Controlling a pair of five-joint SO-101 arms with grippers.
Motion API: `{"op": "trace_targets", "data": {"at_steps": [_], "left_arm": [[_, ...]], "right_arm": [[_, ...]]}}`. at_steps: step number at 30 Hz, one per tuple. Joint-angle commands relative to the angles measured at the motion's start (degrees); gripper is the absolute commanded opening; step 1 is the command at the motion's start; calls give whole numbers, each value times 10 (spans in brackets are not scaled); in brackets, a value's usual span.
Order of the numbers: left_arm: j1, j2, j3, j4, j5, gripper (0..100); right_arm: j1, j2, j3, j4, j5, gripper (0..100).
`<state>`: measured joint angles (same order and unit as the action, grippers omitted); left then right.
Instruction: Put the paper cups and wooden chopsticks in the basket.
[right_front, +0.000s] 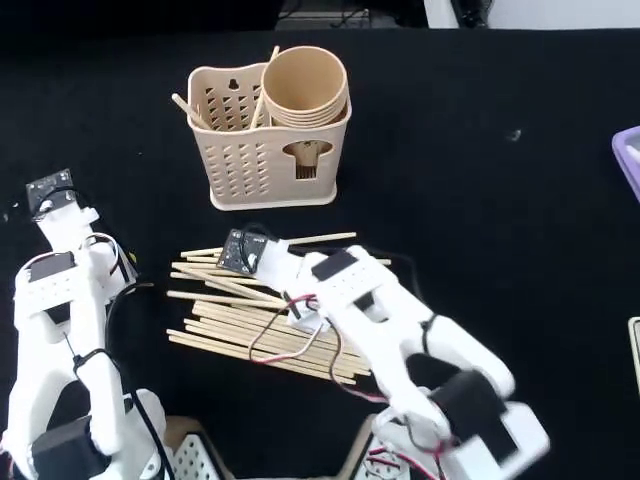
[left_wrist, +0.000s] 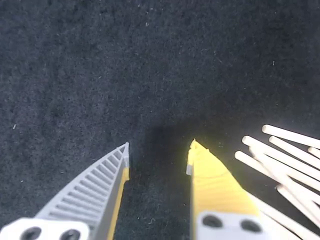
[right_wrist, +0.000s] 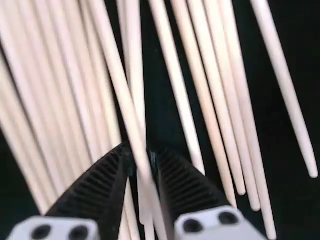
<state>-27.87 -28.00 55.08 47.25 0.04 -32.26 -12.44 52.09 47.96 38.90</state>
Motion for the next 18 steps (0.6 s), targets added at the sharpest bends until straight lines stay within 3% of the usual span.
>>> {"op": "trace_targets", "data": {"at_steps": [1, 8, 18], "left_arm": [[9, -2, -2, -12, -1, 188], [9, -2, -2, -12, -1, 188], [8, -2, -2, -12, -1, 188]], "right_arm": [[5, -102, 1, 43, -1, 11], [5, -294, 4, 136, -1, 11], [5, -451, -12, 142, -41, 11]]}}
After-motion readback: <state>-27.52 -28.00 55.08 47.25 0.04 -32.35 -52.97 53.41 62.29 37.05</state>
